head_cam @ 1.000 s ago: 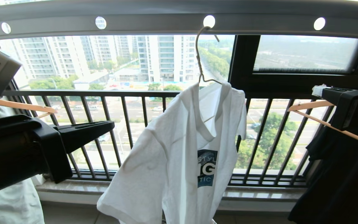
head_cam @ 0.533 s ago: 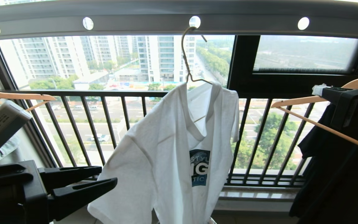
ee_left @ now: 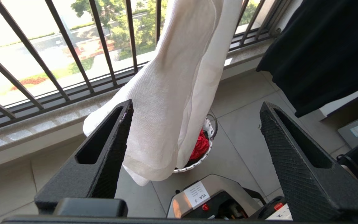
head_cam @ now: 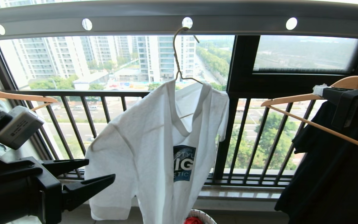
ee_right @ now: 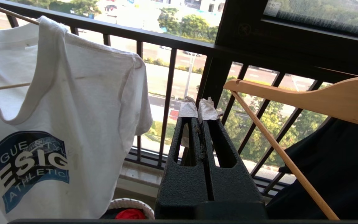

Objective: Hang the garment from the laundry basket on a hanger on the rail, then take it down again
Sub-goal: Take the clothes off the clothes rack

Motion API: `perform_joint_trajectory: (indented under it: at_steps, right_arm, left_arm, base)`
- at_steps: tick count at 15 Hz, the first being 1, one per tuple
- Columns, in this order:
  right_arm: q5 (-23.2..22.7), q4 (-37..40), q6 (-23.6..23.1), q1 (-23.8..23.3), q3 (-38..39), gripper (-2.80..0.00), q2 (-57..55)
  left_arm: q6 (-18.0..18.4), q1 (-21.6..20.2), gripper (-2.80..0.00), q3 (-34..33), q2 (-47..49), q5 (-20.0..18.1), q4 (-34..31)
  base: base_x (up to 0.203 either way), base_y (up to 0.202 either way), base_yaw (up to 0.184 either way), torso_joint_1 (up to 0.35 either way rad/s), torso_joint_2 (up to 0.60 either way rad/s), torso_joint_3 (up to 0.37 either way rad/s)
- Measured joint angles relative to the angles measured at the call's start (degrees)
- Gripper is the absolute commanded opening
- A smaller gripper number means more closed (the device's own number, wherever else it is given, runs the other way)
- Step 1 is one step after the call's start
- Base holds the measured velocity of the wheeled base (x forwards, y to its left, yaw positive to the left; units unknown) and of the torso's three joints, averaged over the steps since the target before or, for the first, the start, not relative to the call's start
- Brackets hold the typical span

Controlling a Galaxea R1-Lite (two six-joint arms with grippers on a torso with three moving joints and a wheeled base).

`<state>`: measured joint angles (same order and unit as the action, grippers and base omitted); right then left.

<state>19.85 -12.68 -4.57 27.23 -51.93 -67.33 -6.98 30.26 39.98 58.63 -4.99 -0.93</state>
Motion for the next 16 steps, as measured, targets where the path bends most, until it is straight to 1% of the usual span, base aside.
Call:
perform_joint_trajectory:
  at_steps: [1,2,4,5,8,9,10,13,16]
  right_arm:
    - [0.0,0.01,0.02,0.0,0.04,-2.8,0.0]
    - [0.0,0.01,0.02,0.02,0.06,-2.8,-0.01]
    - [0.0,0.01,0.04,0.05,0.06,-2.8,-0.04]
    - [0.0,0.01,0.02,0.05,0.06,-2.8,-0.04]
    - [-0.01,0.01,0.02,0.07,0.15,-2.8,-0.04]
    - [0.0,0.01,0.02,0.07,0.17,-2.8,-0.01]
    - [0.05,0.03,0.04,0.05,0.23,-2.8,0.02]
    - [0.05,0.01,0.0,0.0,0.26,-2.8,0.22]
    - [0.1,0.04,-0.02,0.0,0.26,-2.8,0.33]
  left_arm:
    - [0.57,-1.59,0.0,0.18,-0.89,-0.08,-0.28]
    - [1.09,-2.26,0.0,0.6,-2.22,-0.27,-1.39]
    - [1.75,-2.72,0.0,1.49,-5.27,-0.87,-7.42]
    - [1.82,-2.82,0.0,1.47,-6.55,-1.1,-9.43]
    - [2.57,-3.14,0.0,0.34,-8.31,-0.79,-9.93]
    - [3.9,-3.38,0.0,0.31,-7.97,-0.74,-9.81]
    - [5.68,-4.11,0.0,0.31,-7.35,-0.71,-9.24]
    - [9.15,-7.02,0.0,0.31,-3.53,-0.77,-2.93]
    - [14.75,-10.78,0.0,0.52,2.09,-1.39,2.12]
  base:
    - [0.0,0.0,0.0,0.0,0.0,0.0]
    - [0.0,0.0,0.0,0.0,0.0,0.0]
    - [0.0,0.0,0.0,0.0,0.0,0.0]
    - [0.0,0.0,0.0,0.0,0.0,0.0]
    - [0.0,0.0,0.0,0.0,0.0,0.0]
    - [0.0,0.0,0.0,0.0,0.0,0.0]
    - [0.0,0.0,0.0,0.0,0.0,0.0]
    - [0.0,0.0,0.0,0.0,0.0,0.0]
    - [0.0,0.0,0.0,0.0,0.0,0.0]
